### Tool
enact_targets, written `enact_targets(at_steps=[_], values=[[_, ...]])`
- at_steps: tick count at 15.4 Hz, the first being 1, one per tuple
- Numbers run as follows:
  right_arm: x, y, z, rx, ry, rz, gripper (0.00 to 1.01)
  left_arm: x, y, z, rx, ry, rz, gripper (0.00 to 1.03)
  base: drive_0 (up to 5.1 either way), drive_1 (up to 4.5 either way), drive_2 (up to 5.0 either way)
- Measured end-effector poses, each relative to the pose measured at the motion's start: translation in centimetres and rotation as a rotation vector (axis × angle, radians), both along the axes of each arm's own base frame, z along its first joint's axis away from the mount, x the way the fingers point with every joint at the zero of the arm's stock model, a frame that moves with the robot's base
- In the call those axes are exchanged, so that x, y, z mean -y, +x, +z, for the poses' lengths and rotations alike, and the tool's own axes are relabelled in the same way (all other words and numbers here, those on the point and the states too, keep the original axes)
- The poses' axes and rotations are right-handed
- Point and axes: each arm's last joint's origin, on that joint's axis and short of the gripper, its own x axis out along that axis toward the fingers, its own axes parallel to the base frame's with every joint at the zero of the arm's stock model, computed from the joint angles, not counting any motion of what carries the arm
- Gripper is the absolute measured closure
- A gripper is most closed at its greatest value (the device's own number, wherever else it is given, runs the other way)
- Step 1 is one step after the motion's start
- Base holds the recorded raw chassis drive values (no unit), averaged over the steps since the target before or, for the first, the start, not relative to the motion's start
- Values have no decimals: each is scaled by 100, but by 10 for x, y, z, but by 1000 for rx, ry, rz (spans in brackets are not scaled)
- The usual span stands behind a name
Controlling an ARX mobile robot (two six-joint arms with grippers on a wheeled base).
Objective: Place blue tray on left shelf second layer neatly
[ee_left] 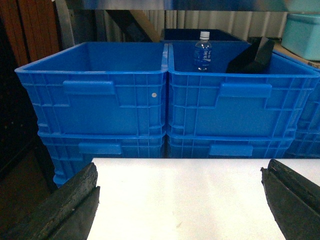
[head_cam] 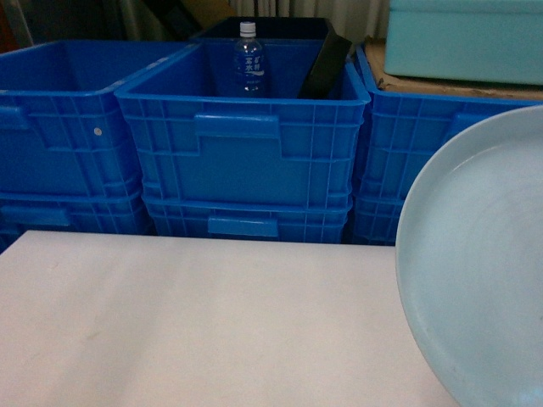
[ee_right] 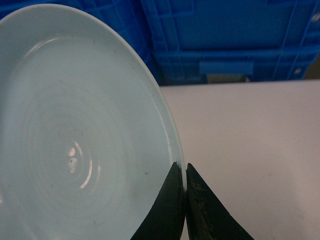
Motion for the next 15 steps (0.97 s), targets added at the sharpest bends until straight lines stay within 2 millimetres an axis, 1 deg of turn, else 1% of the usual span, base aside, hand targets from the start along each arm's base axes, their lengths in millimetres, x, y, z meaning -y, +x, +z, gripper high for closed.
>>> enact_targets(at_steps=[1,2,4,6,7,12,14,15], values=[[0,-1,4,52,-31,-12,99,0,0,0,0,0,0,5,0,0,0],[-1,-2,4,60,-50,-20,99,0,0,0,0,0,0,5,0,0,0],[-4,-9,-3,65,-109,-23,99,0,0,0,0,0,0,5,0,0,0],[-2,-12,0,109,-148,-34,99,0,0,0,0,0,0,5,0,0,0],[3,-12,0,117,-163,-50,99,0,0,0,0,0,0,5,0,0,0],[6,-14,-4,124,-176,-31,99,0,0,0,0,0,0,5,0,0,0],[4,-21,-3,177,-126,2,99,0,0,0,0,0,0,5,0,0,0],[4,-22,-1,187,-105,-1,99,0,0,0,1,0,0,5,0,0,0]])
